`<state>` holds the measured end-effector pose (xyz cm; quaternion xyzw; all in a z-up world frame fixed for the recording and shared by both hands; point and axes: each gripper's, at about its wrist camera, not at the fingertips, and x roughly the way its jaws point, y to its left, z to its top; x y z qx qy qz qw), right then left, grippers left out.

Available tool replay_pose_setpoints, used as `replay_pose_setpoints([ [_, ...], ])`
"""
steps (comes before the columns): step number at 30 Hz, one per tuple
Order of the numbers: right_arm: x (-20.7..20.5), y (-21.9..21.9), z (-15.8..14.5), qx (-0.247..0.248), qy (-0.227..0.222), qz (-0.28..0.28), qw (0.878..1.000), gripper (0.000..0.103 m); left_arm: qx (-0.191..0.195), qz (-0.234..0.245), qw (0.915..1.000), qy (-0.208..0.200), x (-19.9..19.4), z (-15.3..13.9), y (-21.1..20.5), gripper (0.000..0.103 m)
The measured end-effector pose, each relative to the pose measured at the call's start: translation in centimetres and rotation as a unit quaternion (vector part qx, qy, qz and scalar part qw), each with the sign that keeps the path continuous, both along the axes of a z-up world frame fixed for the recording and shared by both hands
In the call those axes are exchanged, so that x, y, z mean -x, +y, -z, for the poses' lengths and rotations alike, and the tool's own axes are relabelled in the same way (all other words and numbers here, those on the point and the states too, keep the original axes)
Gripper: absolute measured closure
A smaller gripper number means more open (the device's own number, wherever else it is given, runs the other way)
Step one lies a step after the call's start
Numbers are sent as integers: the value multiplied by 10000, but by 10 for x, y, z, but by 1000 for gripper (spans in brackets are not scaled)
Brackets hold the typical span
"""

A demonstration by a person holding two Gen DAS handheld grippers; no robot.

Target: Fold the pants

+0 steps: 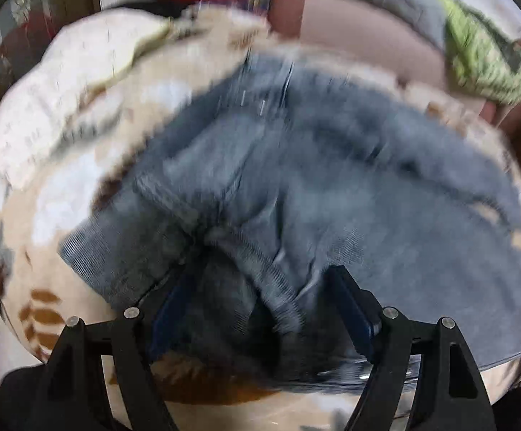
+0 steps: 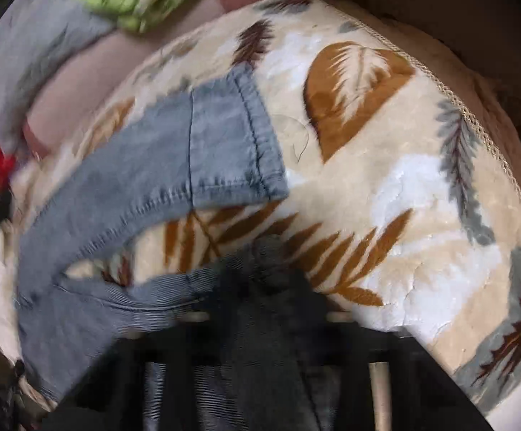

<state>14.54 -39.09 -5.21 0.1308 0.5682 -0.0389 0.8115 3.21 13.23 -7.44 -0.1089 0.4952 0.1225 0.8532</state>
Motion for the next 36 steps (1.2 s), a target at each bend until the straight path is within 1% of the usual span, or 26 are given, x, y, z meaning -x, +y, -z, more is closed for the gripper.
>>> replay_pose_setpoints([
  [1, 0, 3, -5, 153, -90, -7, 9998, 79, -88, 64, 9998, -147, 3, 2, -1, 22],
  [2, 0, 6, -11, 476, -236, 19, 9986, 80, -152, 83, 9997, -187, 4, 1, -3, 22],
  [4, -5, 7, -6, 900, -142, 53, 9958, 81, -205, 78, 9997, -107, 1, 0, -6, 22],
  [5, -9, 7, 4, 933, 51, 20, 9956, 80, -183, 77, 9998, -75, 1, -1, -6, 22],
  [7, -6, 0, 5, 658, -27, 127, 9977, 76, -84, 94, 9999, -71, 1, -7, -3, 22],
  [8, -3, -5, 1, 480, -93, 223, 9986, 62, -30, 88, 9999, -122, 1, -12, -1, 22],
  [9, 0, -12, -3, 219, -177, 336, 9990, 42, 24, 67, 9998, -210, 0, -17, 3, 22],
  [10, 3, -16, -8, 92, -279, 427, 9987, 38, 62, 10, 9993, -374, -2, -25, 8, 22],
  [11, 3, -22, -14, -22, -433, 483, 9979, 37, 55, -27, 9988, -479, -3, -32, 10, 22],
  [13, -2, -27, -17, -159, -498, 530, 9972, 37, 64, -73, 9976, -682, -11, -47, 18, 22],
  [14, -8, -32, -18, -373, -546, 575, 9962, 37, 43, -101, 9973, -729, -18, -51, 20, 22],
  [17, -30, -39, -11, -625, -410, 655, 9950, 37, 74, -108, 9969, -774, -51, -60, 31, 22],
  [19, -43, -40, 2, -827, -267, 736, 9935, 37, 302, -127, 9973, -654, -79, -56, 41, 22],
  [22, -49, -42, 18, -992, -94, 797, 9918, 37, 381, -403, 9977, -378, -114, -45, 60, 22],
  [24, -51, -38, 20, -923, -111, 751, 9928, 37, 413, -642, 9966, -326, -126, -39, 69, 22],
  [25, -52, -35, 19, -854, -119, 665, 9940, 37, 611, -623, 9957, -323, -134, -35, 73, 22],
  [26, -54, -34, 19, -817, -109, 617, 9947, 38, 724, -576, 9953, -293, -141, -32, 75, 22],
  [27, -56, -32, 19, -774, -93, 565, 9954, 38, 698, -560, 9957, -226, -148, -29, 75, 22],
  [28, -56, -32, 19, -758, -85, 546, 9956, 38, 520, -616, 9966, -163, -155, -27, 76, 22],
  [29, -58, -32, 20, -744, -77, 533, 9958, 39, 458, -674, 9966, -119, -158, -23, 77, 22],
  [30, -59, -30, 20, -722, -70, 517, 9960, 40, 530, -670, 9963, -33, -161, -18, 79, 22],
  [31, -61, -28, 20, -695, -69, 486, 9964, 43, 666, -609, 9959, 72, -164, -13, 79, 34],
  [32, -62, -28, 20, -644, -58, 438, 9969, 53, 724, -542, 9958, 130, -166, -9, 79, 58],
  [33, -64, -25, 20, -524, -28, 398, 9978, 68, 645, -541, 9962, 222, -167, -6, 78, 62],
  [35, -67, -21, 18, -320, 23, 353, 9989, 83, 526, -581, 9967, 225, -168, -5, 79, 74],
  [36, -67, -15, 13, -131, -7, 278, 9995, 86, 476, -564, 9970, 213, -168, -5, 79, 75],
])
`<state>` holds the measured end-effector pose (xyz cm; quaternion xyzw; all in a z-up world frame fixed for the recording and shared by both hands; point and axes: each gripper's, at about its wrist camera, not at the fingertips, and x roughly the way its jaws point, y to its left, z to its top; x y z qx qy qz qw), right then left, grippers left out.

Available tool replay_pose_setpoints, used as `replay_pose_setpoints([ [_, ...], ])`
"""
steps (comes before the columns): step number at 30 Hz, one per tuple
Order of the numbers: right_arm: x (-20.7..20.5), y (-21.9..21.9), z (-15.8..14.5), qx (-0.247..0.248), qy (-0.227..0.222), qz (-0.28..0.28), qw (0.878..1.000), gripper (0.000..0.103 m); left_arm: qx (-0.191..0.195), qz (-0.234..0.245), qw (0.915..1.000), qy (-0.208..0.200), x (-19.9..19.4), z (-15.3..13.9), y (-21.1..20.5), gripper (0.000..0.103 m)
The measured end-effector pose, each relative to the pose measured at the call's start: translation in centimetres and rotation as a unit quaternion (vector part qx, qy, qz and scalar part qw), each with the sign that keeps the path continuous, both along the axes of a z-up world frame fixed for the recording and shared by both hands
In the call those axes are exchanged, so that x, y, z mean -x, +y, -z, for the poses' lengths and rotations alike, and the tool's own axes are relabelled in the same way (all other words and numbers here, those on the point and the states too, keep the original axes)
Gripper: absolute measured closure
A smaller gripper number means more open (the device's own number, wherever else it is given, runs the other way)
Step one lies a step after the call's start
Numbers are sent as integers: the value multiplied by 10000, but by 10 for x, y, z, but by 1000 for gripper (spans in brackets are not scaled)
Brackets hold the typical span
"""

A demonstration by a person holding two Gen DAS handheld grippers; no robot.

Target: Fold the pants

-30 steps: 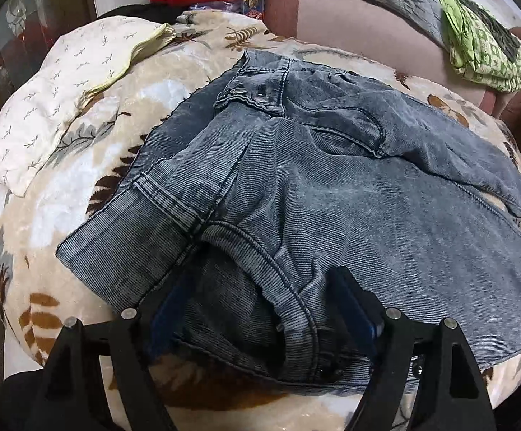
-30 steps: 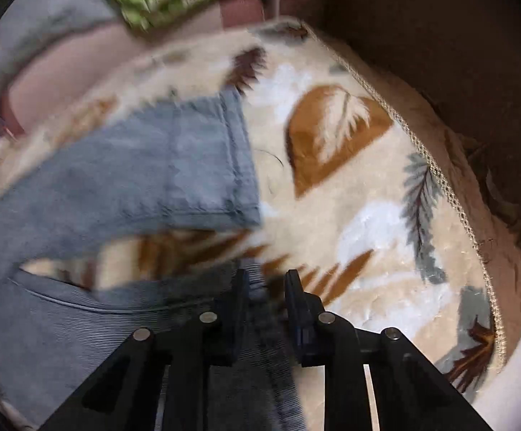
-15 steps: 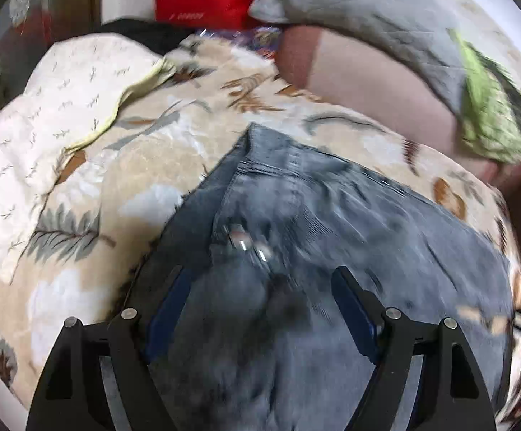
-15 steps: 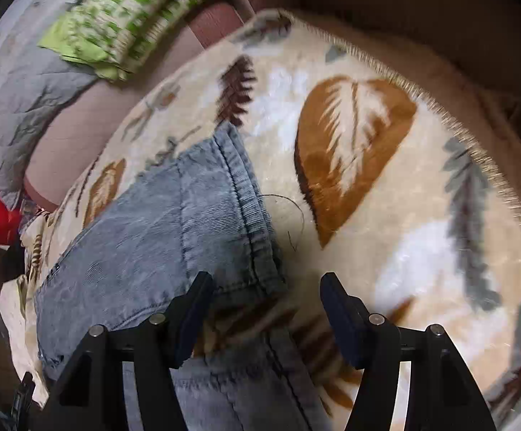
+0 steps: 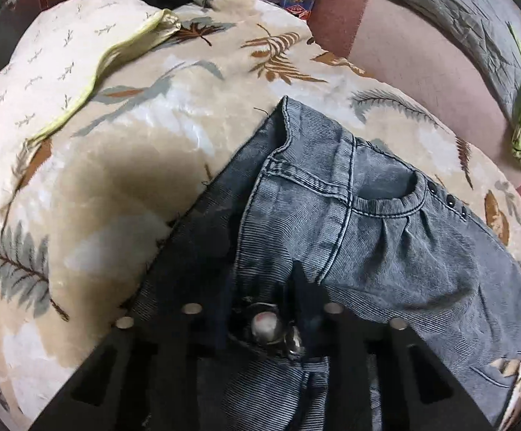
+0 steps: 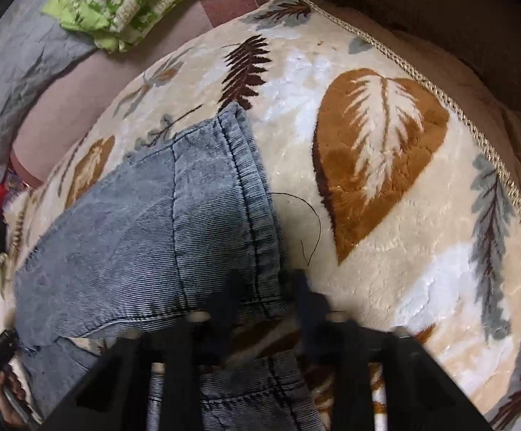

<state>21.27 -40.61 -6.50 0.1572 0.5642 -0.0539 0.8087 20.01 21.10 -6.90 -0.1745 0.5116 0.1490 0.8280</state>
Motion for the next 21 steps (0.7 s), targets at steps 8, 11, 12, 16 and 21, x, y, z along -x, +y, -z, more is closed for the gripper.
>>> replay_pose_setpoints([
  [8, 14, 16, 1, 992, 298, -492, 9934, 85, -195, 88, 9998, 55, -2, -1, -1, 75],
  [11, 14, 10, -8, 861, 67, -423, 9954, 75, -236, 204, 9995, -83, 2, -11, -3, 72],
  [12, 15, 7, -16, 698, -95, -350, 9969, 65, -258, 203, 9993, -201, 6, -20, -3, 71],
  [16, 15, 3, -45, 367, -652, -131, 9971, 51, -362, 382, 9962, -694, 21, -47, -14, 51],
  [21, 6, 35, -29, -335, -559, -655, 9957, 51, -1042, 728, 9916, -229, 12, -28, -38, 46],
])
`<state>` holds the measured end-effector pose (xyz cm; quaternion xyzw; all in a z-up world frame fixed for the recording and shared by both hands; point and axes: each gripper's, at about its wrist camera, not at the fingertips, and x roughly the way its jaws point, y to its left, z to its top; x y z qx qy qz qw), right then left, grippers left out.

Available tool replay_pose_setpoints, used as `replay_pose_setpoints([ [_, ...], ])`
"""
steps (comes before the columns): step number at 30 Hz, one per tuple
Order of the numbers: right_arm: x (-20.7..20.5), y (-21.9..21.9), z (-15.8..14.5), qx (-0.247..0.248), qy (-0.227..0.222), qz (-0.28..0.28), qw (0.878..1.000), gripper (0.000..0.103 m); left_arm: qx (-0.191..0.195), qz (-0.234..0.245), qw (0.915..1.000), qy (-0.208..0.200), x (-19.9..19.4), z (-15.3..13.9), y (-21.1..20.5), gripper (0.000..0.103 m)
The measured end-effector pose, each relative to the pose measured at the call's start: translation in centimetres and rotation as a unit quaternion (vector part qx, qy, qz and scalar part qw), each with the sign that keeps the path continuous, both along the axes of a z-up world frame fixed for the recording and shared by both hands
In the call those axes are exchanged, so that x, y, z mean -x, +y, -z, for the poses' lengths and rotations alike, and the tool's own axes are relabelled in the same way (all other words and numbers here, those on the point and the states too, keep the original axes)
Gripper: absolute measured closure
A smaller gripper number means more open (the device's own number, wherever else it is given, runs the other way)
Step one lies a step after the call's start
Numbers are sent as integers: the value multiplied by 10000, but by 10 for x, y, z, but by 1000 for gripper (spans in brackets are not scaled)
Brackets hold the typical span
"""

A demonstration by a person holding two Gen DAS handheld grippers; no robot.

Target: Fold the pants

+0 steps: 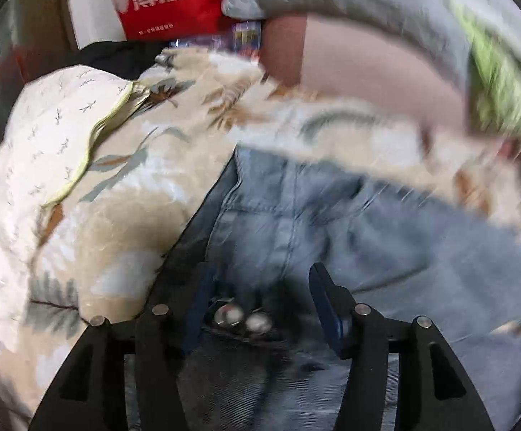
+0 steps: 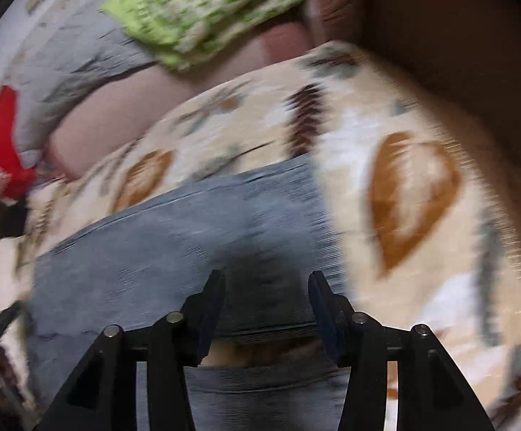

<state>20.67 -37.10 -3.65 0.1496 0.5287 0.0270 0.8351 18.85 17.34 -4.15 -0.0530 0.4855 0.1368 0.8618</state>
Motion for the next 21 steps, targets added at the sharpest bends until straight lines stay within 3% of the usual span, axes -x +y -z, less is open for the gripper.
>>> replay_pose_setpoints([
  [1, -4, 4, 14, 282, 299, -17, 9992, 51, -238, -4, 9986, 476, -7, 18, -1, 43],
  [2, -6, 4, 31, 469, 656, -6, 9967, 49, -230, 29, 9980, 584, -8, 27, 0, 40],
  [5, -5, 4, 20, 568, 600, -10, 9966, 49, -254, -50, 9992, 307, -1, 11, 5, 34],
  [8, -16, -8, -5, 507, 314, -9, 9982, 48, 123, -17, 9999, -114, -3, -14, 13, 33],
  [11, -45, -31, -16, 329, 165, 252, 9990, 45, 760, -103, 9959, -485, -21, -31, 32, 33],
  [17, -105, -53, 10, -144, 368, 627, 9972, 45, 1690, -428, 9840, -370, -71, -17, 72, 33],
  [21, -116, -55, 22, -215, 356, 678, 9968, 45, 2126, -512, 9751, -380, -98, -4, 81, 33],
])
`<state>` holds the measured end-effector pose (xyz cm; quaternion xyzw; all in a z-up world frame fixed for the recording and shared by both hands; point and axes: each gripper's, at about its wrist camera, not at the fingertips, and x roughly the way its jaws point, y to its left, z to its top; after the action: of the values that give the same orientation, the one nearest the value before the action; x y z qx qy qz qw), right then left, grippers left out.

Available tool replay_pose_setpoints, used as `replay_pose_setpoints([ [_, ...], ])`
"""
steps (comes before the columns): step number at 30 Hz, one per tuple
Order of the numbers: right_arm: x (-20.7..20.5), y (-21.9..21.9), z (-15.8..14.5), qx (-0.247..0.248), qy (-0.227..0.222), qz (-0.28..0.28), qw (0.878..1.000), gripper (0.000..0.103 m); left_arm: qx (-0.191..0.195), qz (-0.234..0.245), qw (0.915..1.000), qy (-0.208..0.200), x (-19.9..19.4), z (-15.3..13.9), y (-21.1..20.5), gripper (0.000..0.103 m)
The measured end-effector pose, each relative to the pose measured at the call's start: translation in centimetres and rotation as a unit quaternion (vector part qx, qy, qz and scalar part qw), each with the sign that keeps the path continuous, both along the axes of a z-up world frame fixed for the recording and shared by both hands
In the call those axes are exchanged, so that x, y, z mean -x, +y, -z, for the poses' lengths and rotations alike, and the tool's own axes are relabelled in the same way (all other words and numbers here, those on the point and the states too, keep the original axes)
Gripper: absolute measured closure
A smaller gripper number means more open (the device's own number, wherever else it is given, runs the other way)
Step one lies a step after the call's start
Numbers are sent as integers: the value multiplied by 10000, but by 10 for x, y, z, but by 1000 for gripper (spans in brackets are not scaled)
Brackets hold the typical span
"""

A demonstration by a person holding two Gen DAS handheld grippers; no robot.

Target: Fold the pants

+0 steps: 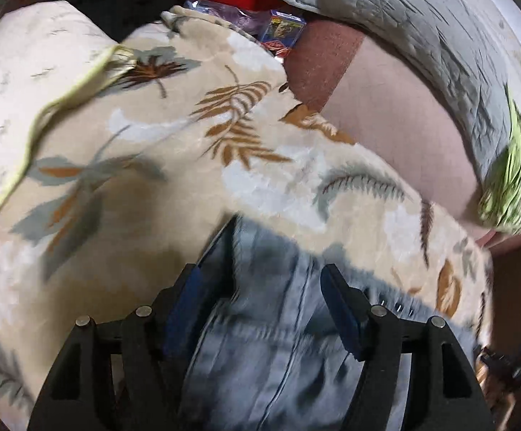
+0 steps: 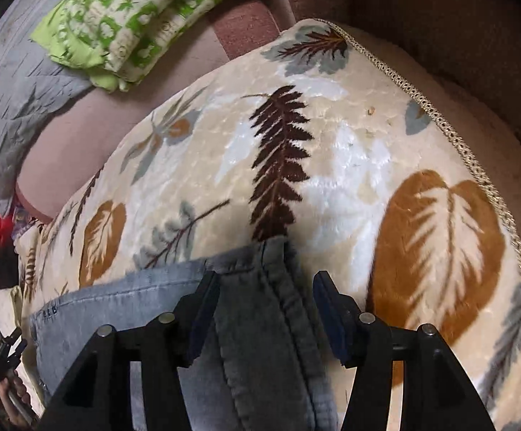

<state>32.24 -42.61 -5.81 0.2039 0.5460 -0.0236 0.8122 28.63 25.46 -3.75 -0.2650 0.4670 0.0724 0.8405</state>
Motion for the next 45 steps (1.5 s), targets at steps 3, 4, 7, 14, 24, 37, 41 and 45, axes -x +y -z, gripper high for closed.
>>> replay_pose_setpoints([
  [3, -3, 0, 7, -59, 24, -79, 9999, 45, 70, -11, 10000, 19, -14, 6, 3, 34],
  [4, -1, -1, 6, -65, 7, -85, 9999, 45, 148, -14, 9999, 47, -18, 10, 4, 40],
  [7, -6, -3, 10, -87, -24, -86, 9999, 45, 216, 4, 9997, 145, -26, 17, 5, 66],
  [14, -9, -7, 4, -274, -78, -44, 9996, 45, 245, 100, 9993, 262, -35, 29, 2, 59],
  [24, -27, 13, 14, 282, 197, -368, 9987, 80, -276, 127, 9984, 476, -42, 32, -7, 101],
  [37, 10, 18, -63, 264, -662, -375, 9968, 84, -101, 150, 9981, -591, 12, -60, -11, 101],
  [41, 40, 23, -103, 193, -1029, -405, 9937, 84, 1, 261, 9946, -1000, 57, -96, -10, 101],
  [45, 89, 21, -139, 37, -1405, -432, 9891, 84, 132, 350, 9901, -1351, 117, -120, -4, 101],
])
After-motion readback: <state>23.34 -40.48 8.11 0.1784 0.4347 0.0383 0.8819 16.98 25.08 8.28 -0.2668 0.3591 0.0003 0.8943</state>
